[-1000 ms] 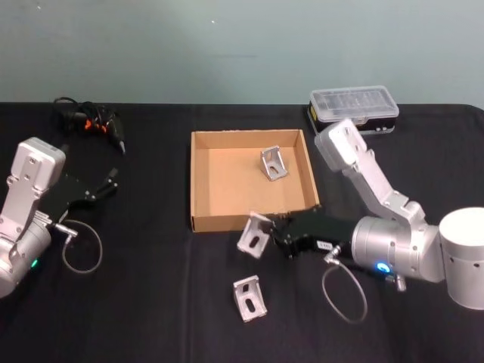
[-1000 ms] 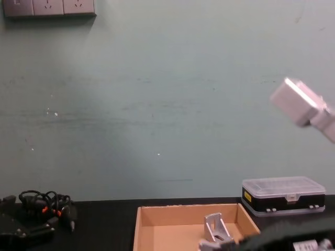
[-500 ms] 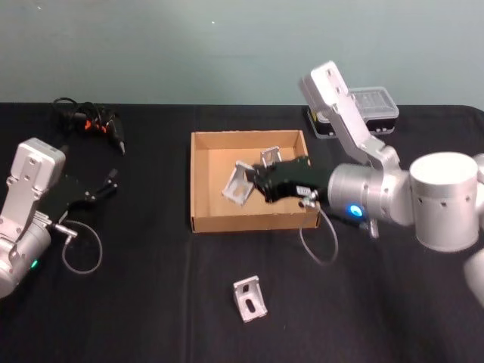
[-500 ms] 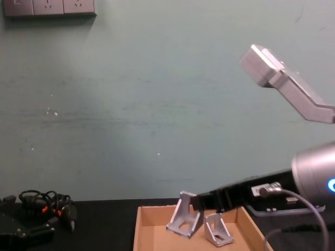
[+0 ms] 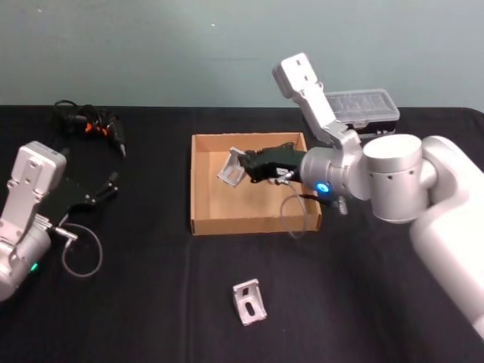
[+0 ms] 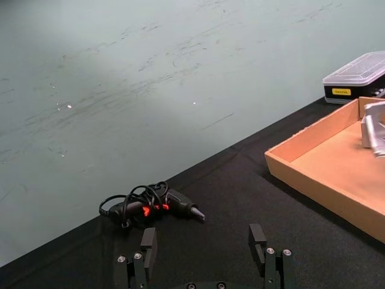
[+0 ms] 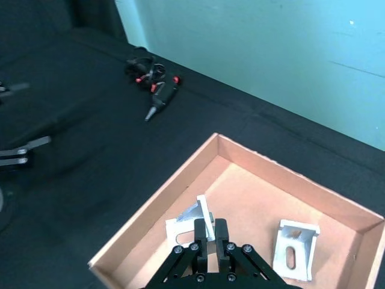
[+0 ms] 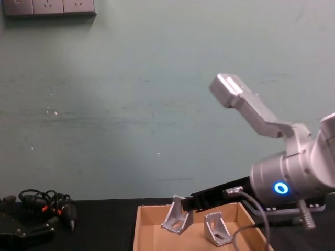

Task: Use one hand to pick up the angle iron from the table and place it into the box.

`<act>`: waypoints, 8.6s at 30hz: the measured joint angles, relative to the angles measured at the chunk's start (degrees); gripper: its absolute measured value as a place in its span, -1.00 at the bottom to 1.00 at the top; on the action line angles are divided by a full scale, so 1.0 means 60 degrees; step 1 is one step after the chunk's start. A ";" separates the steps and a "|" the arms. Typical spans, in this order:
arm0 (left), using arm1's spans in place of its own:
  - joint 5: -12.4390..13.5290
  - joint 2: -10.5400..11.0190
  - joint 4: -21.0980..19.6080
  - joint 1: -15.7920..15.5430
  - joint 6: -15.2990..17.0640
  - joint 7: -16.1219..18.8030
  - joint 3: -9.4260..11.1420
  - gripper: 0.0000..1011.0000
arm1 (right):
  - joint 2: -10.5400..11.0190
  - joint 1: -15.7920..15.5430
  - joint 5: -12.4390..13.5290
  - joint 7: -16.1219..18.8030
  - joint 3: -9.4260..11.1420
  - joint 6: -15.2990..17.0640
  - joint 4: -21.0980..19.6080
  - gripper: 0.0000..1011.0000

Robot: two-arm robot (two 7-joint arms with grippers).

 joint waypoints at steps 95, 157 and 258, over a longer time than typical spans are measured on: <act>0.0000 0.0000 0.0000 0.0000 0.0000 0.0000 -0.0001 0.98 | 0.2710 -0.3414 -0.0719 0.1287 -0.0158 0.0231 -0.4911 0.98; 0.0000 0.0000 0.0000 0.0000 0.0000 0.0000 -0.0001 0.98 | 0.2330 -0.3249 -0.0784 0.1303 -0.0746 0.0413 -0.4142 -0.06; 0.0000 0.0000 0.0000 0.0000 0.0000 0.0000 0.0000 0.98 | -0.0640 0.0268 -0.1268 0.0288 0.0415 -0.1329 0.2018 -0.83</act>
